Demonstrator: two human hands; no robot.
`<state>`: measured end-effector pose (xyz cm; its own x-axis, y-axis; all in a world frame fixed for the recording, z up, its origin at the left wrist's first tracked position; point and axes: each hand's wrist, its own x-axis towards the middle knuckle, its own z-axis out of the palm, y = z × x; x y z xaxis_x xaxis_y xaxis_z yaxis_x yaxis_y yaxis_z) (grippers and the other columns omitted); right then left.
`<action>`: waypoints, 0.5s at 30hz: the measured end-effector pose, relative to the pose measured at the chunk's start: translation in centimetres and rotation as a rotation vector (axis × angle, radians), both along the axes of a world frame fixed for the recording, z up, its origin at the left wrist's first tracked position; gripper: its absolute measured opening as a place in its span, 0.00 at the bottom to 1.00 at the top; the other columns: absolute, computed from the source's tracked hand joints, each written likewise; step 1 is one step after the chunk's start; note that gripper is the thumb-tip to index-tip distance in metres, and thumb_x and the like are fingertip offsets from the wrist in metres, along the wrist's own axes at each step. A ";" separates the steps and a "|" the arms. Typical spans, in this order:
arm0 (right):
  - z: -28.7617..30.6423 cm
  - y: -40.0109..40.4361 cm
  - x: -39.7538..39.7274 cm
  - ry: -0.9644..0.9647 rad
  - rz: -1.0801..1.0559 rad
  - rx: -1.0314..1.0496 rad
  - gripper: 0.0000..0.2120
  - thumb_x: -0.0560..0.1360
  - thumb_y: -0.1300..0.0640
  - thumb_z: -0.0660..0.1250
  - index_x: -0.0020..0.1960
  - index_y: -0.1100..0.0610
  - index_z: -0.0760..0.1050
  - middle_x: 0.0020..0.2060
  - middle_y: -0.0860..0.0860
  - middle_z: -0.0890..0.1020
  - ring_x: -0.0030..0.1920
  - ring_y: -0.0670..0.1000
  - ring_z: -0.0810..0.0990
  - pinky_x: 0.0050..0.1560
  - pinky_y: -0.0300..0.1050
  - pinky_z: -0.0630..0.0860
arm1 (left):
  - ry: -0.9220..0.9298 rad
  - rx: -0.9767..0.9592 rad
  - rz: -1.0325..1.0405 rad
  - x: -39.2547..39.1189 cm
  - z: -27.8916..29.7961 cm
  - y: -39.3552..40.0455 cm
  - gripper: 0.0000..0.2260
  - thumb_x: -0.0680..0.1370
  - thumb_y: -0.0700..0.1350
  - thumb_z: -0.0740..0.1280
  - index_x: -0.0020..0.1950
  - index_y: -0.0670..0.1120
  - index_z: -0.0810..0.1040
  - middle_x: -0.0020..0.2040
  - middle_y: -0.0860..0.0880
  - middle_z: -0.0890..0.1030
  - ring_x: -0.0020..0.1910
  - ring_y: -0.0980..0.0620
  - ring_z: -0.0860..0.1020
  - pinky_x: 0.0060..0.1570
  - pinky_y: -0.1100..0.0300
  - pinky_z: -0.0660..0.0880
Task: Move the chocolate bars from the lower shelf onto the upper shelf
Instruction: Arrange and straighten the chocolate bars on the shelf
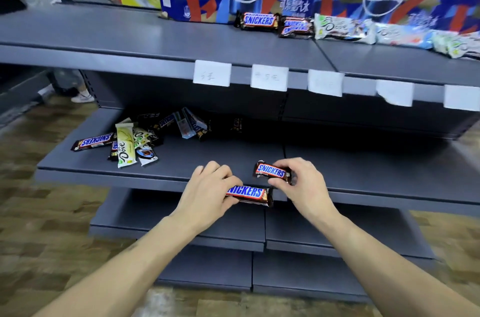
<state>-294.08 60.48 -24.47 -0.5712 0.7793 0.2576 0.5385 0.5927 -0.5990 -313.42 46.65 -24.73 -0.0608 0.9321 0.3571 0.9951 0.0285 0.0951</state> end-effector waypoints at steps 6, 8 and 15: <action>5.2 -1.3 5.6 0.070 0.036 0.107 0.14 0.71 0.49 0.74 0.55 0.42 0.78 0.49 0.37 0.78 0.52 0.42 0.72 0.51 0.36 0.70 | 0.021 0.053 -0.018 5.7 4.6 -1.8 0.14 0.71 0.56 0.72 0.56 0.58 0.78 0.47 0.59 0.74 0.48 0.55 0.71 0.54 0.57 0.70; 7.6 -1.5 7.3 0.111 0.043 0.186 0.14 0.70 0.50 0.74 0.55 0.43 0.79 0.50 0.37 0.79 0.53 0.42 0.74 0.54 0.40 0.73 | 0.044 0.102 -0.029 7.4 6.5 -2.1 0.14 0.72 0.56 0.72 0.56 0.57 0.78 0.47 0.59 0.74 0.47 0.55 0.71 0.54 0.59 0.69; 16.1 -1.5 10.3 0.165 0.062 0.318 0.15 0.68 0.51 0.73 0.54 0.45 0.79 0.49 0.39 0.79 0.52 0.42 0.74 0.54 0.39 0.71 | 0.088 0.286 -0.033 12.3 13.5 -2.1 0.15 0.70 0.55 0.73 0.55 0.55 0.80 0.47 0.56 0.77 0.44 0.53 0.74 0.51 0.56 0.70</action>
<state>-283.74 59.02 -8.33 -0.5451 0.6105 0.5746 0.4070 0.7918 -0.4553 -301.15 44.57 -11.28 0.0107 0.7937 0.6082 0.9998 -0.0192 0.0075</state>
